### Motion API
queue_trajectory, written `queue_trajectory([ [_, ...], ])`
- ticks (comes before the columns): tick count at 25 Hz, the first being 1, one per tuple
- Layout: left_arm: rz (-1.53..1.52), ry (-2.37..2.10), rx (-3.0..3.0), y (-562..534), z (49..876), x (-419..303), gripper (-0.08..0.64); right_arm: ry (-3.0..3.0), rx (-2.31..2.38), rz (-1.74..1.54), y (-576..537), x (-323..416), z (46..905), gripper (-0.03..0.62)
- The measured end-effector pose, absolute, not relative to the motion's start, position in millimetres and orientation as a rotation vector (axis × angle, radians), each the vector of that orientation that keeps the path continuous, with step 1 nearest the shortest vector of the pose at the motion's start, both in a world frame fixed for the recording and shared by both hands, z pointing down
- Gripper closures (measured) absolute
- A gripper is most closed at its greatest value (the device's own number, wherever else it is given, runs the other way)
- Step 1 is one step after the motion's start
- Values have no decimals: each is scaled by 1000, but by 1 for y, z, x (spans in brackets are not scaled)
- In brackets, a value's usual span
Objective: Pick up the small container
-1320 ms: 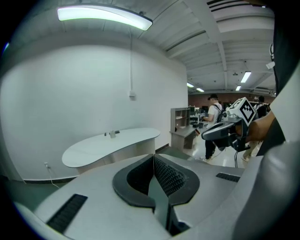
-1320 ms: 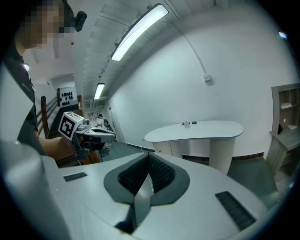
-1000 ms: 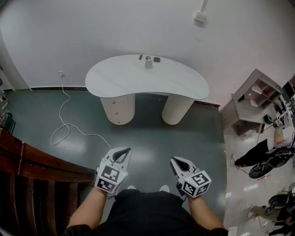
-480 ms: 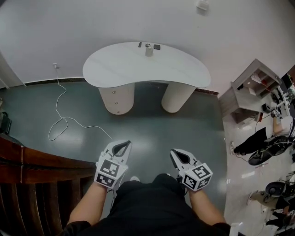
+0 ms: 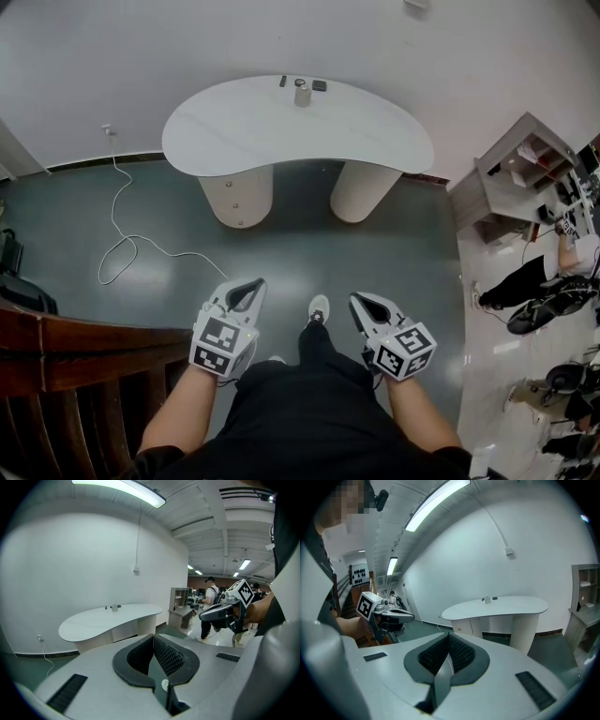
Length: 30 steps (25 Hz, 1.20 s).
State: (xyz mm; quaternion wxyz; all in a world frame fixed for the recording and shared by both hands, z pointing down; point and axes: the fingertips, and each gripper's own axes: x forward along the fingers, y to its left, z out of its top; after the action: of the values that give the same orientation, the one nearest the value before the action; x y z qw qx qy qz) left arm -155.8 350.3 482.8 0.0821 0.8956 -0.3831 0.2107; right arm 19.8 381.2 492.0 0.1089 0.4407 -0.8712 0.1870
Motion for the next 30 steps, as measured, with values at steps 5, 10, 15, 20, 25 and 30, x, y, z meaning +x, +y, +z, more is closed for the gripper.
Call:
queue_trajectory([
  [5, 721, -1181, 2687, 316, 484, -144, 543, -2578, 1266, 566, 330, 33, 497, 598],
  [10, 715, -1226, 2649, 258, 471, -134, 543, -2620, 1220, 551, 259, 43, 482, 598],
  [15, 715, -1273, 2631, 207, 458, -116, 543, -2665, 1171, 527, 203, 57, 466, 598],
  [20, 735, -1319, 2598, 165, 455, -95, 543, -2686, 1139, 546, 161, 82, 467, 598],
  [25, 735, -1340, 2574, 128, 456, -71, 543, -2699, 1106, 571, 126, 104, 474, 598],
  [30, 745, -1363, 2541, 101, 458, -55, 543, -2717, 1071, 583, 97, 122, 478, 598],
])
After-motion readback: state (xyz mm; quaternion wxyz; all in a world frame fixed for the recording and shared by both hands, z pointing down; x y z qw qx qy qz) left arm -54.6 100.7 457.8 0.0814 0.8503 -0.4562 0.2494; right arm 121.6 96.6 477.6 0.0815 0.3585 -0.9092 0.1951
